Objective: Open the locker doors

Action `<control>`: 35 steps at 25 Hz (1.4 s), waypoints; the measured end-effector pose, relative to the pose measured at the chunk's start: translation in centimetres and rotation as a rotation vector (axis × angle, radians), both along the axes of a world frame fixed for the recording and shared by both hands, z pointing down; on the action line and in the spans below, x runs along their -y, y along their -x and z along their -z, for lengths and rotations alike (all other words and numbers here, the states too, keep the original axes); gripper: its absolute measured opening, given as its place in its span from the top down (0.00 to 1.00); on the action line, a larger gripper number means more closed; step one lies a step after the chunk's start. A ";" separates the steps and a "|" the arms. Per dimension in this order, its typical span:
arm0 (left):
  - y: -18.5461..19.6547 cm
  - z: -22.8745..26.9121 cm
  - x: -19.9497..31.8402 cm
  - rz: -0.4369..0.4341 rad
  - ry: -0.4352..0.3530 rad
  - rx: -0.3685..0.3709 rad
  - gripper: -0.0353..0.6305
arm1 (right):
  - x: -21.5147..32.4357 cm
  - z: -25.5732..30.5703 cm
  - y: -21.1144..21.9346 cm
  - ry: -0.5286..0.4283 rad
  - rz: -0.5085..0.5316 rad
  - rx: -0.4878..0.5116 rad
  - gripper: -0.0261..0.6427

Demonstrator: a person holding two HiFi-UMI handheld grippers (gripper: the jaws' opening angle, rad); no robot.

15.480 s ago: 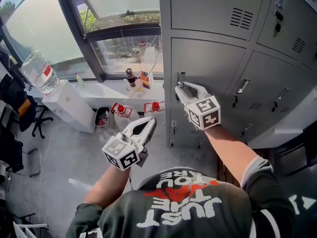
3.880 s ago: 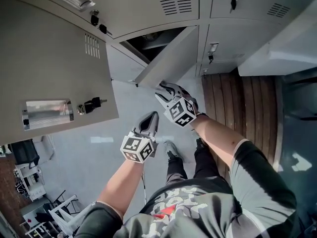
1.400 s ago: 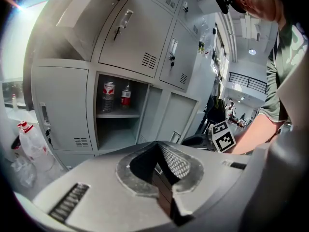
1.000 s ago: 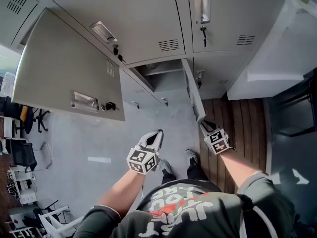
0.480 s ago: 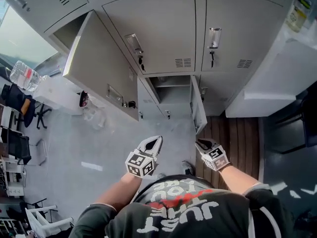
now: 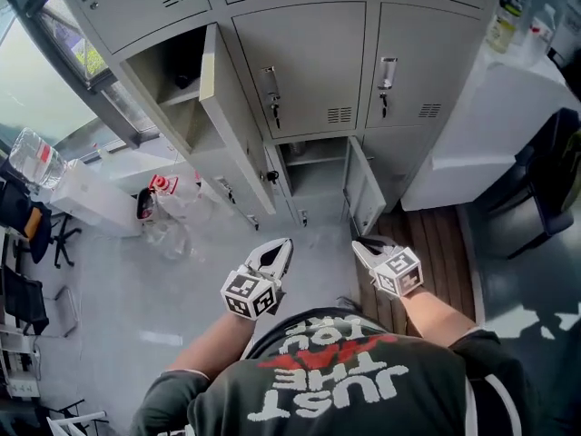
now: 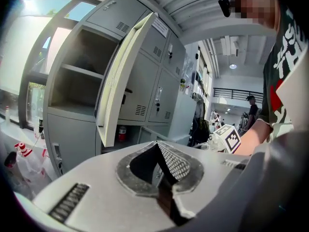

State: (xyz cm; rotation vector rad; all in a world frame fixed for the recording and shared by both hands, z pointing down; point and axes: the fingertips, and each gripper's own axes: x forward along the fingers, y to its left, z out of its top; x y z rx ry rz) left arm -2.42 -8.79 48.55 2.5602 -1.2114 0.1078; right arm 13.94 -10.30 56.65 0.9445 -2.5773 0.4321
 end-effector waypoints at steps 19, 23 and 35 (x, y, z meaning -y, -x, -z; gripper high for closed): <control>4.7 6.9 -3.3 0.028 -0.095 -0.067 0.95 | -1.7 11.1 -0.1 -0.040 -0.112 0.164 0.91; 4.4 7.2 -3.1 0.065 -0.091 -0.079 0.95 | -1.0 11.7 -0.7 -0.039 -0.082 0.159 0.91; 4.1 6.6 -3.5 0.077 -0.063 -0.074 0.95 | -0.8 10.5 0.4 -0.007 -0.040 0.181 0.91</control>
